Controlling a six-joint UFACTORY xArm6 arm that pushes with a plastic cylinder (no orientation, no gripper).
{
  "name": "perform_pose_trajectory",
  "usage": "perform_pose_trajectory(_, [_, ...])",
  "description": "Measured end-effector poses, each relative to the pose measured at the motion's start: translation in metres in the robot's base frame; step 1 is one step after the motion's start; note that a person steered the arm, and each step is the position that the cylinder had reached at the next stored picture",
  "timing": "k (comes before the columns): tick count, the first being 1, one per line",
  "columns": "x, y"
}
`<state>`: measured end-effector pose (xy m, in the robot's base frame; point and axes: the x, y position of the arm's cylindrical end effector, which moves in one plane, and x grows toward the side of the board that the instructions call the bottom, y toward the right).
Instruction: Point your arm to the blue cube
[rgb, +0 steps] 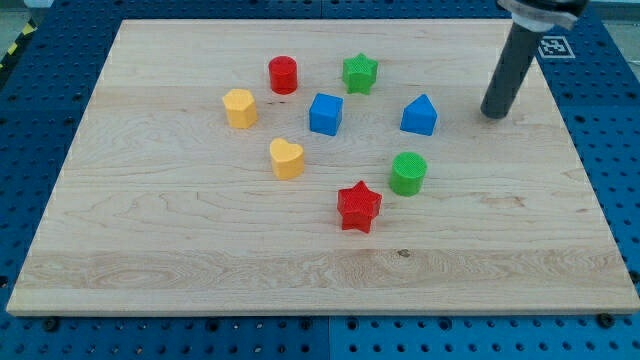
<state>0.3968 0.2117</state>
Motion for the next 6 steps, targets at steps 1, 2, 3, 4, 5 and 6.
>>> perform_pose_trajectory(1, [0.016,0.0])
perform_pose_trajectory(2, [-0.023,-0.014])
perform_pose_trajectory(3, [-0.046,-0.059])
perform_pose_trajectory(4, [-0.051,-0.092])
perform_pose_trajectory(5, [-0.051,-0.092])
perform_pose_trajectory(6, [-0.055,-0.086])
